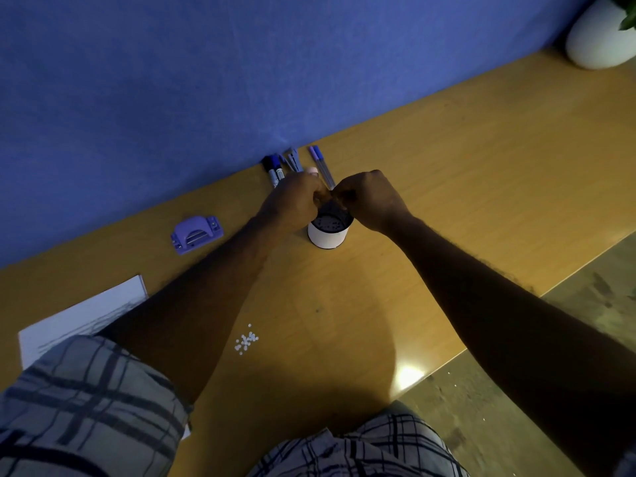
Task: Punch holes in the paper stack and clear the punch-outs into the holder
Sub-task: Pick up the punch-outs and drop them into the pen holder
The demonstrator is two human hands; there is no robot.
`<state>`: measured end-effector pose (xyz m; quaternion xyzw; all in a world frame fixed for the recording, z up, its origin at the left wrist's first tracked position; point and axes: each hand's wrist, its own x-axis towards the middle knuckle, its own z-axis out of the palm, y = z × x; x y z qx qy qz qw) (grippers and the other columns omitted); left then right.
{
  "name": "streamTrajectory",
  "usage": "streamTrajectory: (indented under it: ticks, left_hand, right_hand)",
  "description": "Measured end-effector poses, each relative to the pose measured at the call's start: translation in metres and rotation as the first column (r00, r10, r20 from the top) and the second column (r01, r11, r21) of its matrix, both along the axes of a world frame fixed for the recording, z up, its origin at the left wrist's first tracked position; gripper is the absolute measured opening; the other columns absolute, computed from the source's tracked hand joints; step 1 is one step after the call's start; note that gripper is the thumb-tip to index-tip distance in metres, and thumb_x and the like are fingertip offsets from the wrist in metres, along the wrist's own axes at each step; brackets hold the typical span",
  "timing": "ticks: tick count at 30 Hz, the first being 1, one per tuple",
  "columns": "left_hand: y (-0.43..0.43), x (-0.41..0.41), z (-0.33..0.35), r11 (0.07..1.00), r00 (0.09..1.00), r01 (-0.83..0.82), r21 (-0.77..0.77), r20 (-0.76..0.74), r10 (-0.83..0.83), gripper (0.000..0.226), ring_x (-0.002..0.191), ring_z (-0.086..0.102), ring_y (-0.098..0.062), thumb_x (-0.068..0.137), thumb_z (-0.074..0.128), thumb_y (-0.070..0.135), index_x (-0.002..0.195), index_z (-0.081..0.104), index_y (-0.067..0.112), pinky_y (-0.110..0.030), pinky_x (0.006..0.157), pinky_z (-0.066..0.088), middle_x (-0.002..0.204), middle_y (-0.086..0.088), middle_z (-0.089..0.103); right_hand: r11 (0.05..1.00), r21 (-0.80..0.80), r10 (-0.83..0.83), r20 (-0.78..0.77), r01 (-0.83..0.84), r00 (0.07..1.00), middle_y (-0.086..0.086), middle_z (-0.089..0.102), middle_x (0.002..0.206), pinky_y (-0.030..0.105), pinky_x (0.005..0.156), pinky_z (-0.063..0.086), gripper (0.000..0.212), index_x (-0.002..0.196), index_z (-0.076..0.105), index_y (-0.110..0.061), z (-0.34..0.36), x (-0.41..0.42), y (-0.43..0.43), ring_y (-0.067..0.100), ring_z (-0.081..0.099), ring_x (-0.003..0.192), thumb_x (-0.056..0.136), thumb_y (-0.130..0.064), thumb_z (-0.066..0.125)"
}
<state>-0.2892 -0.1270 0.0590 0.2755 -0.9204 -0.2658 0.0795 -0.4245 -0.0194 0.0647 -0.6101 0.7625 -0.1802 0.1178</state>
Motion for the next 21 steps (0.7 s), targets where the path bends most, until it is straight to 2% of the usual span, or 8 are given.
streamTrajectory:
  ticks: [3, 5, 7, 11, 13, 15, 17, 21]
  left_hand:
    - [0.002, 0.002, 0.000, 0.999, 0.998, -0.039, -0.002, -0.049, 0.039, 0.025, 0.083, 0.067, -0.014, 0.099, 0.050, 0.021, 0.098, 0.074, 0.012, -0.007, 0.061, 0.035, 0.088, -0.006, 0.073]
    - [0.002, 0.003, 0.001, 0.999, 0.998, -0.034, 0.026, -0.051, 0.036, 0.017, 0.087, 0.068, -0.012, 0.093, 0.060, 0.019, 0.100, 0.073, 0.011, -0.010, 0.067, 0.041, 0.091, -0.004, 0.074]
    - [0.002, 0.006, 0.001, 0.997, 0.998, -0.030, 0.074, -0.056, 0.034, 0.021, 0.095, 0.068, -0.013, 0.087, 0.066, 0.016, 0.106, 0.071, 0.010, -0.020, 0.079, 0.051, 0.100, -0.005, 0.074]
    - [0.001, 0.010, 0.000, 0.983, 0.993, -0.040, 0.178, -0.102, 0.058, 0.028, 0.103, 0.065, -0.013, 0.090, 0.057, 0.004, 0.116, 0.066, 0.009, -0.027, 0.089, 0.054, 0.108, -0.006, 0.071]
    - [0.002, 0.012, 0.000, 0.965, 0.990, -0.054, 0.258, -0.112, 0.085, 0.030, 0.104, 0.065, -0.011, 0.091, 0.053, -0.001, 0.117, 0.064, 0.007, -0.026, 0.091, 0.054, 0.110, -0.006, 0.071]
    - [0.003, 0.014, 0.000, 0.943, 0.989, -0.055, 0.329, -0.112, 0.097, 0.031, 0.103, 0.065, -0.009, 0.092, 0.051, -0.001, 0.120, 0.063, 0.006, -0.023, 0.090, 0.053, 0.112, -0.006, 0.070]
    - [0.005, 0.018, 0.001, 0.932, 0.990, -0.038, 0.360, -0.111, 0.084, 0.034, 0.101, 0.064, -0.008, 0.091, 0.051, -0.004, 0.121, 0.062, 0.005, -0.019, 0.089, 0.052, 0.113, -0.005, 0.069]
    - [0.007, 0.030, -0.004, 0.901, 0.986, -0.051, 0.430, -0.120, 0.113, 0.038, 0.102, 0.064, -0.006, 0.088, 0.053, -0.004, 0.124, 0.060, 0.009, -0.017, 0.087, 0.051, 0.116, -0.004, 0.068]
  right_hand:
    - [1.000, 0.002, -0.017, -0.007, 0.017, 1.000, 0.008, 0.073, 0.103, 0.028, 0.068, 0.052, 0.019, 0.107, 0.071, -0.010, -0.003, 0.000, -0.001, 0.021, 0.067, 0.093, 0.091, -0.012, 0.061]
    - [1.000, 0.004, -0.030, -0.005, 0.030, 1.000, 0.007, 0.072, 0.102, 0.027, 0.066, 0.051, 0.018, 0.106, 0.072, -0.011, -0.005, -0.001, 0.000, 0.021, 0.067, 0.093, 0.090, -0.013, 0.062]
    - [0.999, 0.006, -0.041, 0.021, 0.041, 0.999, 0.008, 0.072, 0.103, 0.030, 0.067, 0.054, 0.019, 0.105, 0.072, -0.011, -0.005, -0.001, 0.001, 0.021, 0.067, 0.093, 0.090, -0.011, 0.061]
    - [0.995, 0.004, -0.097, 0.165, 0.098, 0.982, 0.010, 0.071, 0.098, 0.035, 0.071, 0.058, 0.024, 0.102, 0.071, -0.005, -0.005, -0.002, 0.005, 0.020, 0.067, 0.086, 0.085, 0.006, 0.057]
    - [0.992, -0.009, -0.123, 0.222, 0.128, 0.967, 0.009, 0.071, 0.093, 0.028, 0.066, 0.056, 0.026, 0.099, 0.071, -0.005, -0.006, -0.001, 0.007, 0.017, 0.066, 0.080, 0.082, 0.010, 0.057]
    - [0.990, -0.016, -0.131, 0.225, 0.138, 0.966, 0.007, 0.070, 0.095, 0.014, 0.062, 0.045, 0.022, 0.098, 0.071, -0.006, -0.008, 0.000, 0.009, 0.014, 0.062, 0.082, 0.081, 0.006, 0.062]
    - [0.989, -0.022, -0.139, 0.227, 0.148, 0.964, 0.007, 0.070, 0.098, 0.010, 0.060, 0.039, 0.020, 0.097, 0.071, -0.008, -0.009, 0.000, 0.010, 0.012, 0.060, 0.084, 0.080, 0.002, 0.067]
    - [0.992, -0.022, -0.119, 0.215, 0.127, 0.969, 0.009, 0.071, 0.104, 0.027, 0.068, 0.053, 0.024, 0.101, 0.071, -0.007, -0.012, 0.004, 0.012, 0.022, 0.065, 0.094, 0.080, 0.004, 0.065]
